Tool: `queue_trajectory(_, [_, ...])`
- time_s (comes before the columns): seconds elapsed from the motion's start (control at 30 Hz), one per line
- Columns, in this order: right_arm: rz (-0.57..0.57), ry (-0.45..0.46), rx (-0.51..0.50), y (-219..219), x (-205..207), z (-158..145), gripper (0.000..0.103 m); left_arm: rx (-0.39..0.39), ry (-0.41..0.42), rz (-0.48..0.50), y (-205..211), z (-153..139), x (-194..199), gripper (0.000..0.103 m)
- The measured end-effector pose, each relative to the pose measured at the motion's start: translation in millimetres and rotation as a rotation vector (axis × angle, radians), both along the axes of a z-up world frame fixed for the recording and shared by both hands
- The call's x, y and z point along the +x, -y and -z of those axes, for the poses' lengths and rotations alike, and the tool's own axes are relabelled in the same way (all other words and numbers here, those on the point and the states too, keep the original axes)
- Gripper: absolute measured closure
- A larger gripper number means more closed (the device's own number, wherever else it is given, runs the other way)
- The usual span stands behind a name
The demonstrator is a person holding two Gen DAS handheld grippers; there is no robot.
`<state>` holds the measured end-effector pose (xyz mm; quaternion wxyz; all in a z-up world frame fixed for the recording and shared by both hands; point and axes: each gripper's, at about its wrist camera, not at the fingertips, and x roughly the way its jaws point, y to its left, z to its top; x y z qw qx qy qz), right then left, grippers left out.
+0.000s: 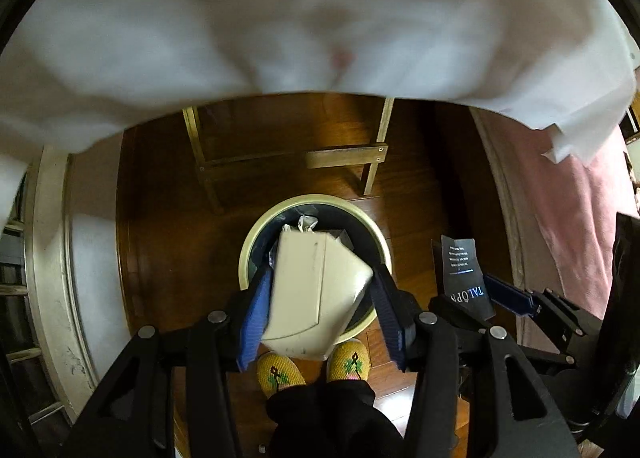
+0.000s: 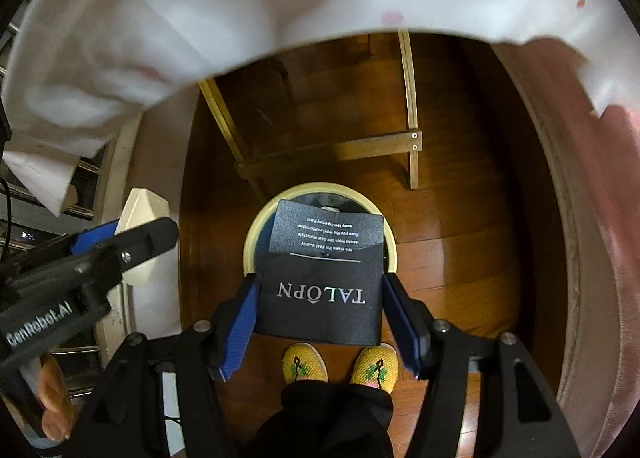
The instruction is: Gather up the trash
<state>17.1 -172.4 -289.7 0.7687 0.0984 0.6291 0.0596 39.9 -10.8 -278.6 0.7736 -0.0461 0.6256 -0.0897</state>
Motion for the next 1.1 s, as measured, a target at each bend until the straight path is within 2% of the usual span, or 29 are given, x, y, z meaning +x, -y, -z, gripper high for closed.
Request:
queue_trajectory(0.03, [-0.001, -0.002, -0.001, 0.9, 0.5, 5.0, 0.042, 0.003, -0.001, -0.003, -0.8, 3.7, 0.6, 0.039])
queue_trajectory(0.2, [-0.004, -0.001, 0.0, 3.5, 5.5, 14.5, 0.042, 0.015, 0.007, -0.014, -5.2, 13.8, 3.3, 0.021])
queue_trajectory(0.77, [-0.059, 0.013, 0.042, -15.9, 21.6, 26.3, 0.041, 0.093, 0.057, -0.114, -35.5, 6.2, 5.7, 0.02])
queue_trajectory(0.8, [-0.063, 0.016, 0.039, -18.1, 22.4, 27.3, 0.04, 0.095, 0.058, -0.121, -37.5, 5.6, 5.5, 0.02])
queue_trajectory(0.93, [-0.068, 0.021, 0.045, -23.9, 26.0, 28.9, 0.024, 0.1, 0.057, -0.138, -43.8, 5.3, 3.3, 0.02])
queue_trajectory(1.1, [-0.081, 0.034, 0.033, -27.3, 27.5, 25.7, 0.024, 0.107, 0.062, -0.145, -48.0, 1.4, 2.1, 0.02])
